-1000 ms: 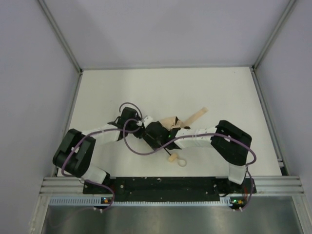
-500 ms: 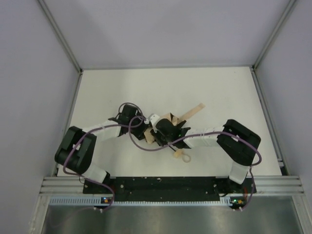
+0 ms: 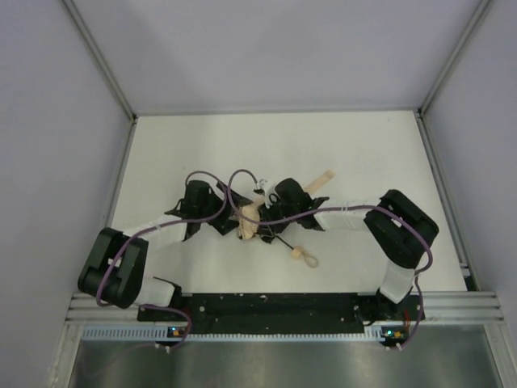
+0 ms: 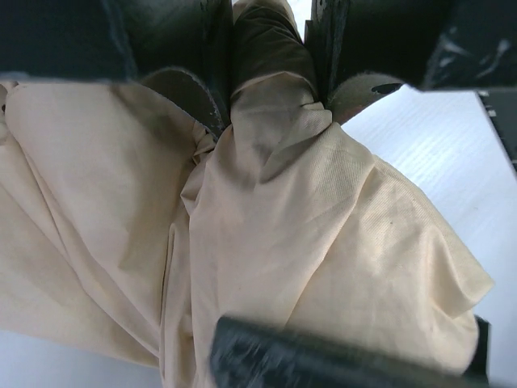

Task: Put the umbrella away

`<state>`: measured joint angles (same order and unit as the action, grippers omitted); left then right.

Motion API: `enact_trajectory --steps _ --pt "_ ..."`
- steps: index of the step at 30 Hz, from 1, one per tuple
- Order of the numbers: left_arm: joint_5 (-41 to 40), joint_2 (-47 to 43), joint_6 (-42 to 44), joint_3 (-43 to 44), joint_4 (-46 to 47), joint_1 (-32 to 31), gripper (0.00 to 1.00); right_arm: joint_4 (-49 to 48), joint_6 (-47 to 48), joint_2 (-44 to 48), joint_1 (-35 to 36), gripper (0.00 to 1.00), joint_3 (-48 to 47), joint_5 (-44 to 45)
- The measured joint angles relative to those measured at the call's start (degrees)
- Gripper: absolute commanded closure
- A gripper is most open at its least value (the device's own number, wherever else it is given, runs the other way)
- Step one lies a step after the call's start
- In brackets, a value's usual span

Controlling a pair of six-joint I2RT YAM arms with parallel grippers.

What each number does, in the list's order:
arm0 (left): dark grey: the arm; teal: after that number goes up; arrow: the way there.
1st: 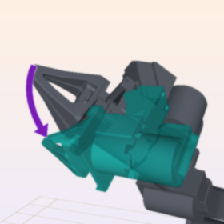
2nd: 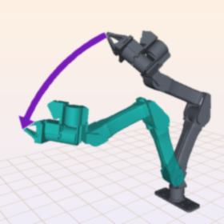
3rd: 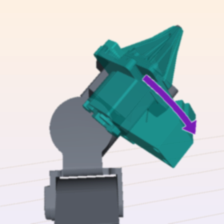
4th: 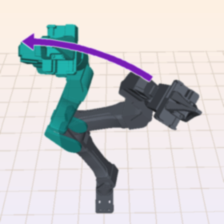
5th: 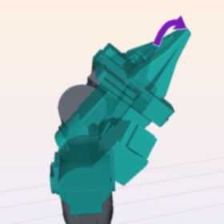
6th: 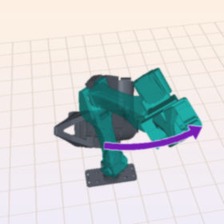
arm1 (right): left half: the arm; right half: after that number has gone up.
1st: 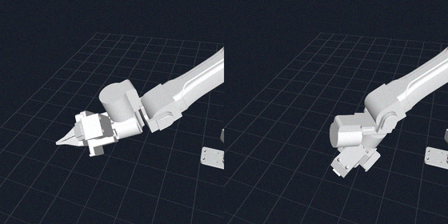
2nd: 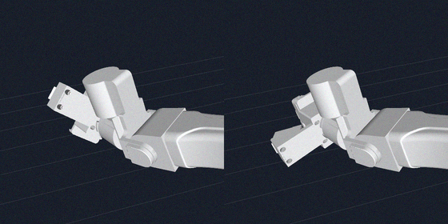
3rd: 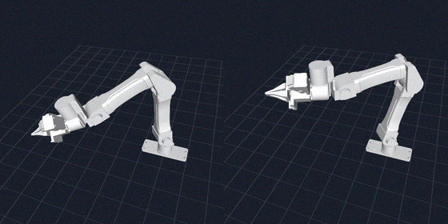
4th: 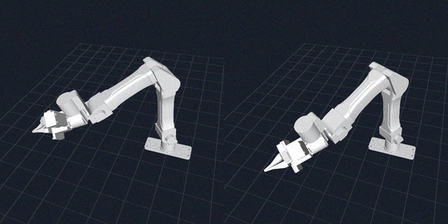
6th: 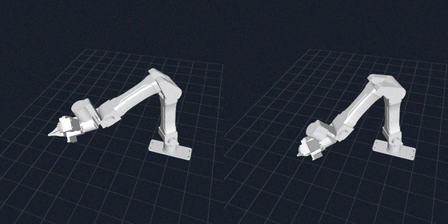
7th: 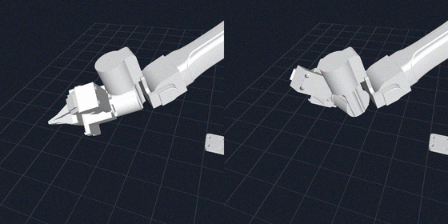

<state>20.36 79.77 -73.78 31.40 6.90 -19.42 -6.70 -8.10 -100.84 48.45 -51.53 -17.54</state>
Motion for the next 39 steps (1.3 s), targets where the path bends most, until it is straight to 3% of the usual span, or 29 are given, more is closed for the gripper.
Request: enact_trajectory --steps 8,13,15,19,21,22,24,25,27,30,34,39 --pt "-2.25 0.33 -0.04 -2.25 3.04 -2.49 0.04 3.87 -8.26 -5.11 -4.9 1.0 -6.14 -16.7" --pt "-0.63 6.86 0.11 -0.72 8.63 -3.04 0.19 2.78 -14.67 -7.56 -6.84 1.0 -7.13 -24.04" --pt "-0.48 8.92 0.07 -0.11 11.04 -3.48 0.31 2.49 -16.94 -9.25 -8.2 1.0 -8.11 -27.17" --pt "-2.51 10.8 -0.66 -0.37 14.32 -4.02 0.79 4.22 -18.56 -12.66 -9.2 1.0 -11.26 -30.75" --pt "-3.41 11.17 -1.07 -0.63 14.64 -4.33 0.94 5.22 -18.51 -13.38 -9.2 0.98 -11.82 -30.95" --pt "-3.56 11.26 -1.31 -0.76 15.02 -4.48 0.96 6.25 -18.12 -13.46 -9.2 0.93 -12.15 -30.8" --pt "-4.11 11.26 -1.44 -0.76 15.21 -4.74 1.0 9.2 -16.94 -13.46 -9.2 0.73 -13.44 -29.97" --pt "-4.44 11.26 -1.55 -0.76 15.19 -4.85 1.0 11.3 -16.24 -13.46 -9.16 0.55 -14.43 -29.2" --pt "-5.18 11.02 -1.57 -0.74 15.02 -5.14 1.0 15.67 -14.84 -13.16 -8.79 0.49 -16.24 -26.95" --pt "-6.1 10.08 -1.49 -0.68 13.9 -5.9 1.0 21.59 -12.92 -10.75 -7.78 0.24 -17.81 -20.68" --pt "-6.45 8.44 -1.44 -0.39 11.21 -6.58 1.0 27.67 -9.68 -4.13 -5.77 0.16 -18.01 -10.08" --pt "-6.4 7.19 -2.36 0.22 6.4 -6.91 1.0 29.46 -5.73 2.75 -1.16 0.16 -18.03 3.54"
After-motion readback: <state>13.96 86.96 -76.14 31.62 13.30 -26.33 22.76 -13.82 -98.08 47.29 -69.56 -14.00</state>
